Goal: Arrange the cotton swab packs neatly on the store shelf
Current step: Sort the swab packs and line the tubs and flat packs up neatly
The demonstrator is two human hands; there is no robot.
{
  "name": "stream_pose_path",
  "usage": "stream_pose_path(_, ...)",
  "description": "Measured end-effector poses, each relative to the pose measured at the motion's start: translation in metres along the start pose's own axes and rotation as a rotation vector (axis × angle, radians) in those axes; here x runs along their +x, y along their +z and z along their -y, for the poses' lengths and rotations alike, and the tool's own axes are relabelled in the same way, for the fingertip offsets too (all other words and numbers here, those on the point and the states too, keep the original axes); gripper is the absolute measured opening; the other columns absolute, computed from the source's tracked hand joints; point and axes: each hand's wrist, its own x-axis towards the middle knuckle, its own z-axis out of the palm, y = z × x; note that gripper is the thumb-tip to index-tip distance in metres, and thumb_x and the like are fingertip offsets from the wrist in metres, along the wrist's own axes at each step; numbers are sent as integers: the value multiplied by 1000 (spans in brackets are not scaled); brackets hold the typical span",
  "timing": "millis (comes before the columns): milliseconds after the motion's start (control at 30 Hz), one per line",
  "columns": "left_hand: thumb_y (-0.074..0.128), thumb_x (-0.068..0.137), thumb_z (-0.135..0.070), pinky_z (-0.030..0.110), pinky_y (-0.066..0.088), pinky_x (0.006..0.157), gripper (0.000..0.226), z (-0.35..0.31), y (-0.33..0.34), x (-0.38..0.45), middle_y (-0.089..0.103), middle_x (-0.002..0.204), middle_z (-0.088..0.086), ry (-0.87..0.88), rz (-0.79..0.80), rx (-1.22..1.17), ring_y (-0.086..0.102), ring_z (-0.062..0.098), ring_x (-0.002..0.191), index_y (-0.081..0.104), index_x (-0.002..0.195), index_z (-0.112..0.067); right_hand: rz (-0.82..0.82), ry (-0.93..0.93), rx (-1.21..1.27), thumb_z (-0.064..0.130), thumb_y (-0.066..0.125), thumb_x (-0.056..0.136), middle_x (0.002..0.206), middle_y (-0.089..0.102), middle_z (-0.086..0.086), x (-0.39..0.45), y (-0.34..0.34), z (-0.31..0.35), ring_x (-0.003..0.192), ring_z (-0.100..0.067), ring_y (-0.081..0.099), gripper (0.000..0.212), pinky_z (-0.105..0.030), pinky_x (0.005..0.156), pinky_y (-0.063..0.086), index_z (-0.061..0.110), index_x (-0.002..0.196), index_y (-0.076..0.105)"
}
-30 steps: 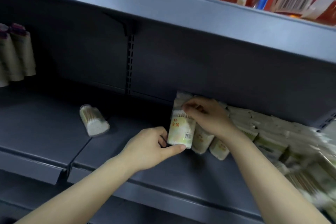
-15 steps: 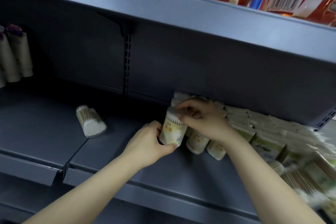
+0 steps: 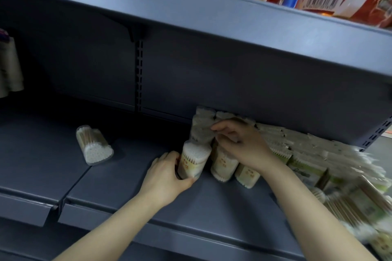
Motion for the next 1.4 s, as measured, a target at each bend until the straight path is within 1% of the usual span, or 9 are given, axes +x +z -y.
stream_pose_path(167,68,76,-44,31,41,90,43,-3,4,2,53,111,-9,55,-4,83,45,15,105,49,109,-24,-69,5,14,10,57,86,109,63,9,7,0,-11,103,-2,57,23,-21,91,46,26,101,65)
stream_pose_path(300,67,77,-42,32,41,91,41,-6,8,7,55,112,-7,60,-14,80,45,15,106,50,110,-25,-98,43,-69,10,53,87,112,61,10,10,-1,-17,100,2,53,27,2,77,36,19,110,64)
stream_pose_path(467,65,79,-41,34,40,94,52,-7,13,10,53,118,-8,71,-36,78,45,16,109,46,125,-27,-17,95,-236,7,46,88,129,54,2,12,4,-26,120,-16,50,39,-31,97,41,22,122,57)
stream_pose_path(633,62,81,-42,32,39,93,47,-10,16,13,52,118,-5,74,-25,134,44,17,109,48,123,-26,25,109,-297,8,50,86,129,54,2,11,6,-28,118,-16,50,40,-23,90,38,23,122,57)
stream_pose_path(767,61,82,-43,30,38,93,49,-10,17,15,51,120,-3,69,-15,161,43,18,111,48,125,-24,45,115,-288,11,55,82,125,56,2,11,5,-25,116,-16,51,39,-25,91,40,23,119,58)
stream_pose_path(967,56,85,-46,29,33,101,66,-3,2,11,43,133,-6,96,-16,252,38,16,119,30,142,-27,-36,85,-215,3,45,88,127,56,-1,17,7,-16,117,-16,51,39,-26,95,41,19,121,58)
stream_pose_path(1033,51,89,-39,28,32,102,57,5,-11,8,42,134,-7,114,-50,281,38,14,119,31,142,-29,-53,63,-232,4,45,90,126,56,0,23,10,-9,116,-15,51,38,-17,86,37,21,121,57)
stream_pose_path(1267,48,92,-27,22,43,79,28,34,-64,-13,57,107,-10,93,-158,350,54,10,96,58,118,-29,-104,-46,-168,4,47,88,115,62,0,46,44,32,104,-12,55,33,-9,76,30,18,115,61)
stream_pose_path(1400,48,91,-30,26,48,64,18,45,-91,-29,62,84,-9,1,-202,394,59,13,78,58,105,-29,-53,-108,-136,5,47,87,110,62,1,53,72,54,101,-12,54,33,-20,84,39,19,112,61)
